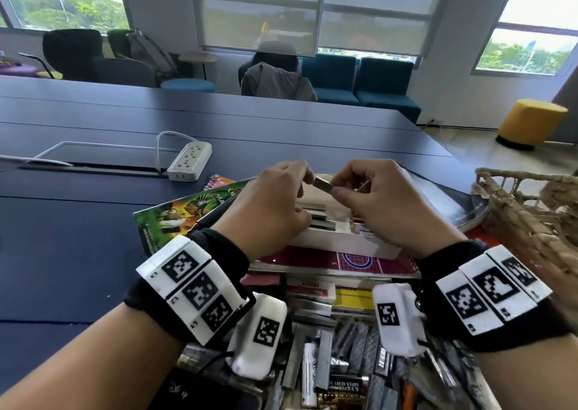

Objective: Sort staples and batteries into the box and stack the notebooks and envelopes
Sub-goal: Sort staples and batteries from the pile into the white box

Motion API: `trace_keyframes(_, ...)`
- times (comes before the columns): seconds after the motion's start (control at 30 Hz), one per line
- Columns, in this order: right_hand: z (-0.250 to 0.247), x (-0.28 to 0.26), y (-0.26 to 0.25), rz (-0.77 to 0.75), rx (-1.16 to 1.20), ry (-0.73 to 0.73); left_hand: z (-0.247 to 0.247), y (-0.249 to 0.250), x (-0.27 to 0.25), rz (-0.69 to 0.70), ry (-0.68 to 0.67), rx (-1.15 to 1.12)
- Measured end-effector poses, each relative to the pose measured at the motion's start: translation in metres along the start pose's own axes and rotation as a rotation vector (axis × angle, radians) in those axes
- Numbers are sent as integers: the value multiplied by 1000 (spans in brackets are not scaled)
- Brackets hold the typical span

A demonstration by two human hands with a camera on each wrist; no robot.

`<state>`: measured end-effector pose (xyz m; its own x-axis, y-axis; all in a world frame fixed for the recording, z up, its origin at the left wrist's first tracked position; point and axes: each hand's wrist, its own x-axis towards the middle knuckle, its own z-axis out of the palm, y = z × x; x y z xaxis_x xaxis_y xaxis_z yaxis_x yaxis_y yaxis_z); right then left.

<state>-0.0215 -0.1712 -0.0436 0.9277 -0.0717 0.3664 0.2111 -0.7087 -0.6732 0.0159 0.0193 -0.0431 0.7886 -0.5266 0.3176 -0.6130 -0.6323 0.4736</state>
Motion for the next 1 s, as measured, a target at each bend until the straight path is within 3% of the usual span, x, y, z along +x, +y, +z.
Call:
trace_keyframes(0.2, 7, -4, 11, 6, -38, 67, 1, 1, -1, 11, -12, -4)
trace_keyframes(0.33, 12, -7, 10, -1, -198, -1, 2, 1, 0, 20, -14, 4)
trace_keyframes(0.6, 10, -9, 7, 0, -152, -85, 3, -1, 0, 44, 1, 13)
trace_keyframes(0.8, 6, -12, 2, 32, -157, 53, 3, -1, 0, 45, 4, 21)
trace_keyframes(1.0, 8, -13, 1, 82, -166, -86, 3, 2, -2, 38, -5, 34)
